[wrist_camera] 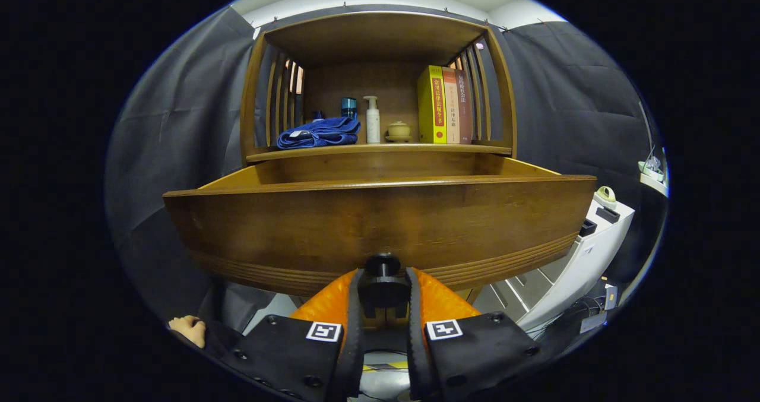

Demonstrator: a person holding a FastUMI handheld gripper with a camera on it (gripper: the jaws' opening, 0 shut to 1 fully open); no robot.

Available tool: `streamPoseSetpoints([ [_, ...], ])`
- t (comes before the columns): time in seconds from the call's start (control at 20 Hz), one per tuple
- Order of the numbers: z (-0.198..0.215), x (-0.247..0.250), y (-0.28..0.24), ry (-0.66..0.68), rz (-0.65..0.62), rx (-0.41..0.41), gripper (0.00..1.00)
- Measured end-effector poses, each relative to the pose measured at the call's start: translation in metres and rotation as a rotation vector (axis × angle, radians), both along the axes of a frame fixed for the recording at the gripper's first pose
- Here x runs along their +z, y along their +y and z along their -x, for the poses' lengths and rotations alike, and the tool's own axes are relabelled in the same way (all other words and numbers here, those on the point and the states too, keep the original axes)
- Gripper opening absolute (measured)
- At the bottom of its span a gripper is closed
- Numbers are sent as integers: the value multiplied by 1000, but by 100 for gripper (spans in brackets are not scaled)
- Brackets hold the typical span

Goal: Pull open the drawer, take out the items inside it, and place them on the countertop above the cabinet.

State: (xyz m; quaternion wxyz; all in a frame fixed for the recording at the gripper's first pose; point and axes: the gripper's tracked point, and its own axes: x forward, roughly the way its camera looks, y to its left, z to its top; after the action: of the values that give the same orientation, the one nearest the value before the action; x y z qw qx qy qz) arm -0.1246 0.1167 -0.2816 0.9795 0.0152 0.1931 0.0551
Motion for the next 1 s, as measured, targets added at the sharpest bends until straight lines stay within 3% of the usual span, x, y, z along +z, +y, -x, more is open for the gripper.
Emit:
streamPoseSetpoints([
  [0.2,-7,37,-7,15,26,-30,61],
  [0.5,-19,107,10,74,-15,64,98],
  [0.7,-64,139,17,112,9,110,99],
  [1.0,-132,127,36,364,20,177,99],
])
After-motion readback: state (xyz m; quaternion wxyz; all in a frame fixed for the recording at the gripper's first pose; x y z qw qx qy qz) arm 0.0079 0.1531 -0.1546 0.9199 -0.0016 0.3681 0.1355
